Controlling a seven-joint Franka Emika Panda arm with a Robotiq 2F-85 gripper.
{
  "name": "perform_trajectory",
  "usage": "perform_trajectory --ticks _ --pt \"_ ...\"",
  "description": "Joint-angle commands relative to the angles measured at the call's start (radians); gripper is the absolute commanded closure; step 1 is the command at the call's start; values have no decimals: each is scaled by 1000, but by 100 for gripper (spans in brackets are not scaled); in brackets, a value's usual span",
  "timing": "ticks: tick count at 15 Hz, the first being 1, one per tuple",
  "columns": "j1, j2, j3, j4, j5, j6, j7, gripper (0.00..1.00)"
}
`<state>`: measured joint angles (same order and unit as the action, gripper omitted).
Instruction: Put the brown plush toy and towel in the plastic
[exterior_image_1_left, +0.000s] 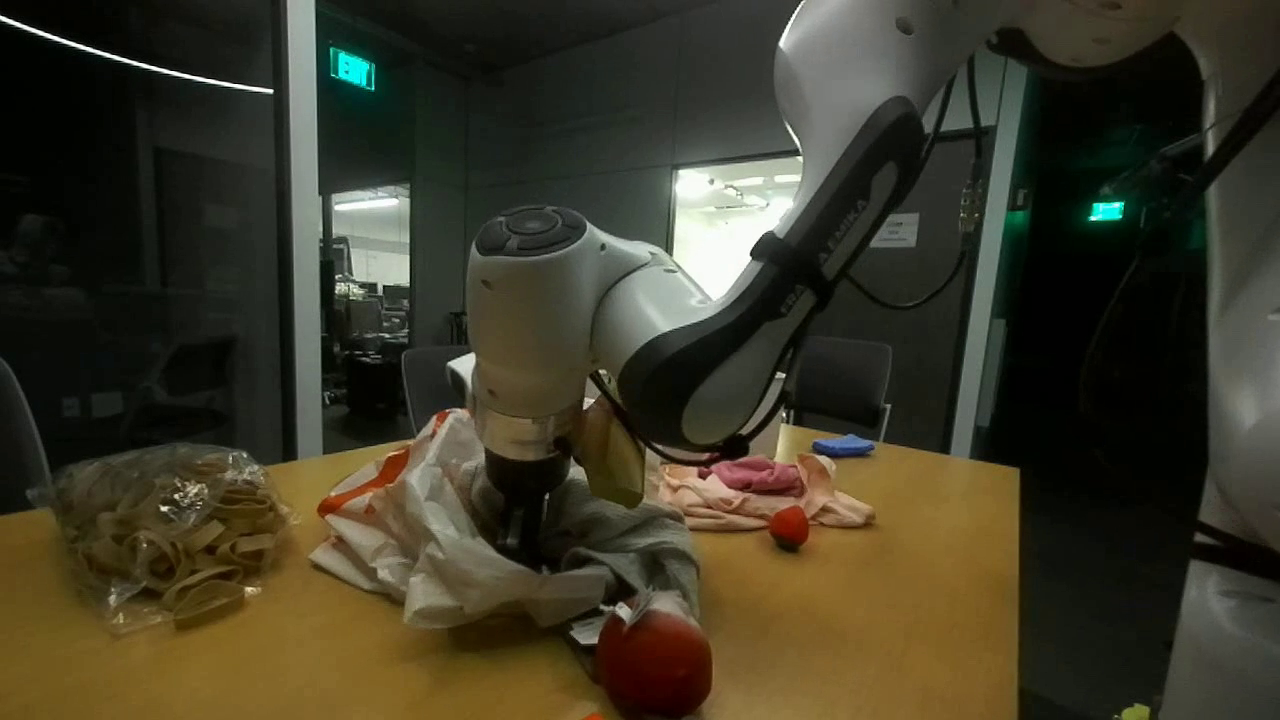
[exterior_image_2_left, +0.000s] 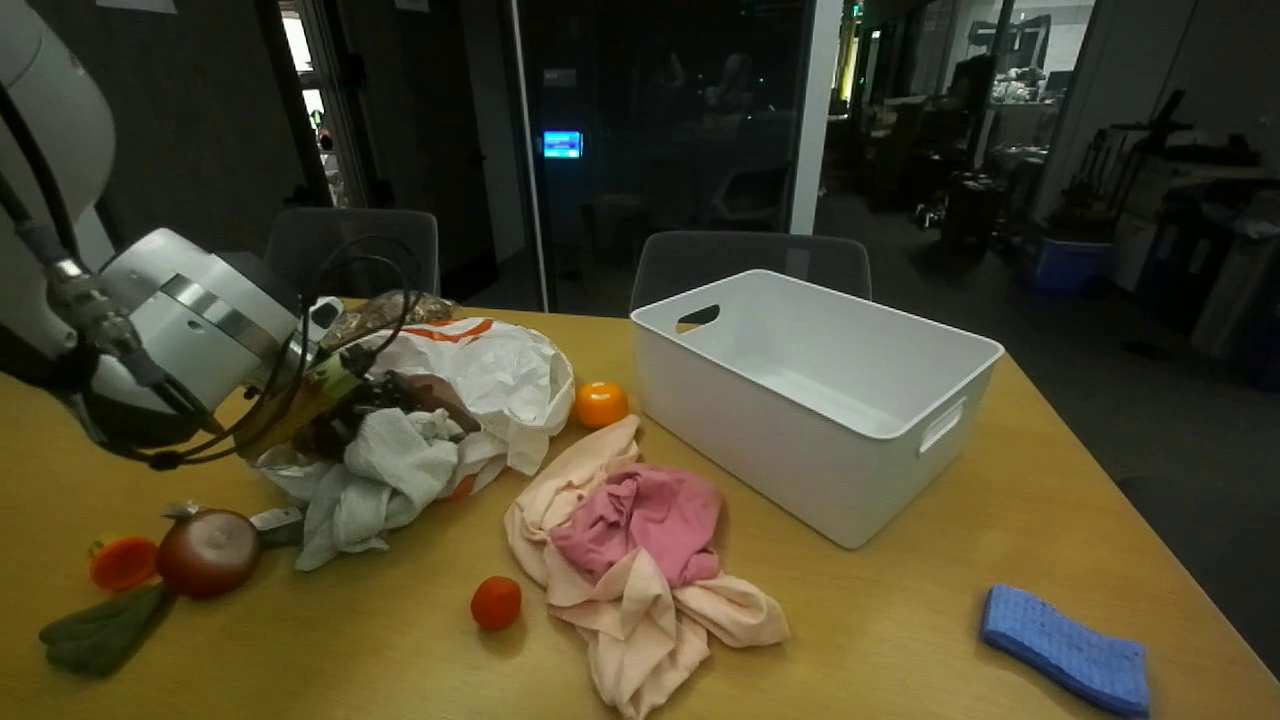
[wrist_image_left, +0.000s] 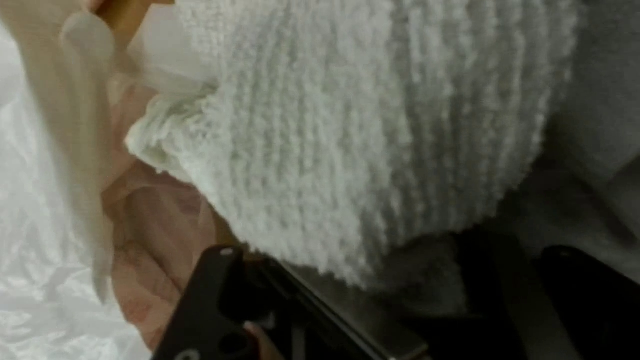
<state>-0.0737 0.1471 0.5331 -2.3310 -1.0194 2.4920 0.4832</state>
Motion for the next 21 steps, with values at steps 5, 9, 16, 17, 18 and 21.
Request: perform_trajectory --ticks 5,9,16,17,18,21 --pt "-51 -197 50 -97 597 2 -411 6" --pt "142 -366 -178 -191 721 23 -588 0" --pt "352 -657 -454 -343 1110 -185 -925 0" --pt "373 -706 -496 -365 1163 -257 -978 0" --pt "327 -584 -430 -304 1063 -177 -874 0" --pt "363 -678 -492 -348 1129 -251 -947 0"
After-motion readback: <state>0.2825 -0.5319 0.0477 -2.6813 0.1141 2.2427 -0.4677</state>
